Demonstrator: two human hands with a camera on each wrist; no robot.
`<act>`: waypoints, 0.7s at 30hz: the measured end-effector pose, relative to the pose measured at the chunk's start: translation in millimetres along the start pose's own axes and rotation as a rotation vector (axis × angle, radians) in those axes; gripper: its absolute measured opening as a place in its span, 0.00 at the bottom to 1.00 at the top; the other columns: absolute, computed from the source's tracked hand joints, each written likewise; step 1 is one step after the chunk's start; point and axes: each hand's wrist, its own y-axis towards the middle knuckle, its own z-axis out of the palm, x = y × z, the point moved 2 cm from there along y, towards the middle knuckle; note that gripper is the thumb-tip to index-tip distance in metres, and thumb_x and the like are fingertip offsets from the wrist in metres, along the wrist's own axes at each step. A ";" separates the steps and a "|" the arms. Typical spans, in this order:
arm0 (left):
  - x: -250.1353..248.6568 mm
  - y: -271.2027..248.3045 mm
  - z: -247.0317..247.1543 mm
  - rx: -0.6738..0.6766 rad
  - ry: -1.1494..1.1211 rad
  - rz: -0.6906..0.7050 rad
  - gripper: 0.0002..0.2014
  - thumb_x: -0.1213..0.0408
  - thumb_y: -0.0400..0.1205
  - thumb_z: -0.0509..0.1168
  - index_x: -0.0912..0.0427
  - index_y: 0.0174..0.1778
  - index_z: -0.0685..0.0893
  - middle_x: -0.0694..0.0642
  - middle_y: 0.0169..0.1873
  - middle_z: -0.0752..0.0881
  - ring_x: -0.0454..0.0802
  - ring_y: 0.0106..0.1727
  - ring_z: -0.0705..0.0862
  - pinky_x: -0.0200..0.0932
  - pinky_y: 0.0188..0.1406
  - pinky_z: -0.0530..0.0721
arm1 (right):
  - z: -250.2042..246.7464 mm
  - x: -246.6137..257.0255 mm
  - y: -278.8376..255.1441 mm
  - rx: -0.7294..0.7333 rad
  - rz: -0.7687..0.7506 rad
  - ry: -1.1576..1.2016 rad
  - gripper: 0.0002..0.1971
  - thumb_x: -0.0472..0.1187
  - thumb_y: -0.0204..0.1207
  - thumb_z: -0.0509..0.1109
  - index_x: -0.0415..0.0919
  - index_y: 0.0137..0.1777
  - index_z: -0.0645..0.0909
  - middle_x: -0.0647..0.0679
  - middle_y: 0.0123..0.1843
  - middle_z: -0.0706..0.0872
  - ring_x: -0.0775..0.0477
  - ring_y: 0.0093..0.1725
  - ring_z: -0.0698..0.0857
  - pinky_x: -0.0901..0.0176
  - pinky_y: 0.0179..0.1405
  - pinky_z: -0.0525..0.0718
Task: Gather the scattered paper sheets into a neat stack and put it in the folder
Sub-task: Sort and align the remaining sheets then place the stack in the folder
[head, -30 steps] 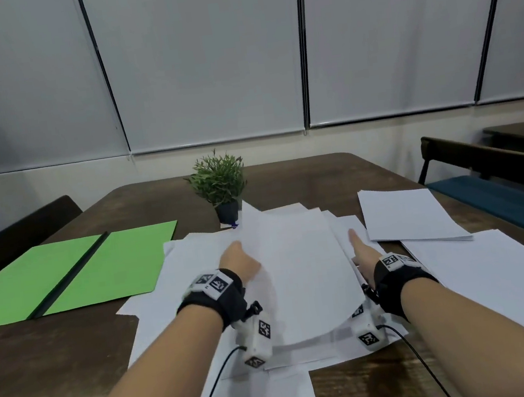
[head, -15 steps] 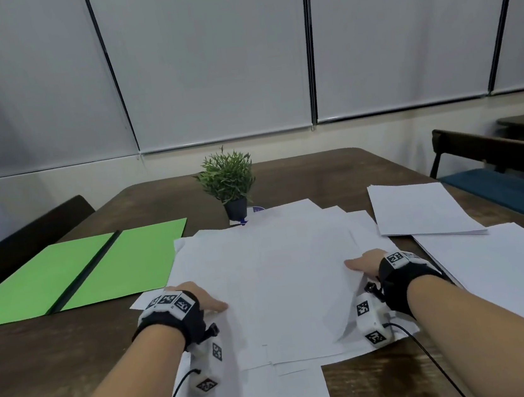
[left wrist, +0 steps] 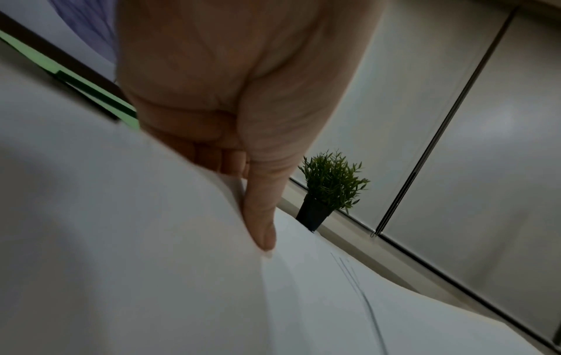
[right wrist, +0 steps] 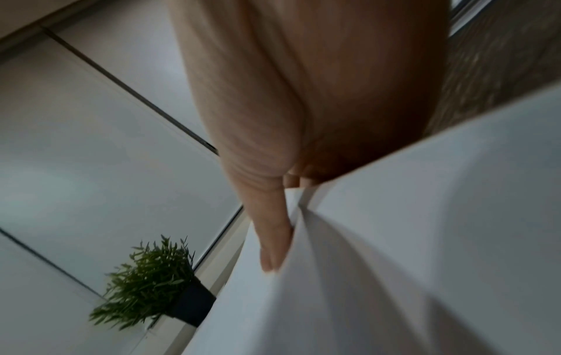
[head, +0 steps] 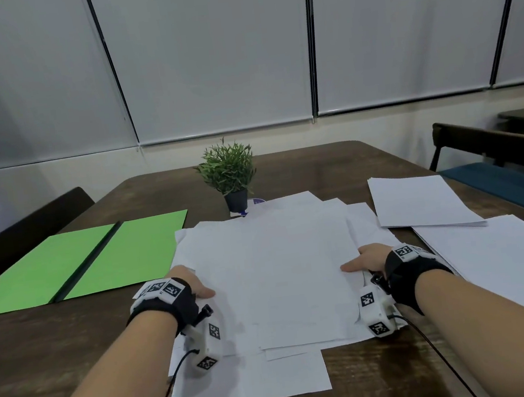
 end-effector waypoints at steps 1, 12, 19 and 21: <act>0.8 1.4 -1.5 -0.007 0.016 0.007 0.31 0.49 0.74 0.74 0.64 0.67 0.77 0.59 0.65 0.82 0.55 0.66 0.80 0.42 0.62 0.78 | 1.1 1.2 -0.7 -0.012 0.007 -0.023 0.29 0.57 0.74 0.74 0.38 0.69 0.80 0.44 0.68 0.83 0.42 0.64 0.82 0.54 0.67 0.78; -2.7 2.5 -21.5 -0.147 0.105 0.062 0.15 0.61 0.81 0.66 0.68 0.57 0.83 0.63 0.57 0.86 0.59 0.59 0.84 0.44 0.52 0.80 | 4.0 5.0 -1.9 -0.079 0.042 -0.096 0.38 0.58 0.79 0.67 0.34 0.80 0.63 0.41 0.81 0.67 0.41 0.78 0.70 0.57 0.75 0.68; -3.2 0.1 -59.3 -0.432 -0.231 0.110 0.08 0.68 0.81 0.63 0.65 0.54 0.78 0.67 0.54 0.84 0.65 0.56 0.81 0.48 0.47 0.75 | 2.4 4.5 -3.5 -0.031 0.006 -0.134 0.27 0.52 0.77 0.72 0.34 0.68 0.76 0.40 0.69 0.80 0.40 0.68 0.79 0.55 0.67 0.76; -7.5 -3.7 -76.0 -0.555 -0.319 0.158 0.08 0.69 0.81 0.61 0.65 0.55 0.77 0.69 0.54 0.84 0.66 0.56 0.81 0.50 0.49 0.75 | 1.9 3.2 -2.9 -0.023 0.000 -0.122 0.25 0.51 0.76 0.73 0.35 0.66 0.78 0.41 0.67 0.82 0.42 0.62 0.81 0.57 0.61 0.78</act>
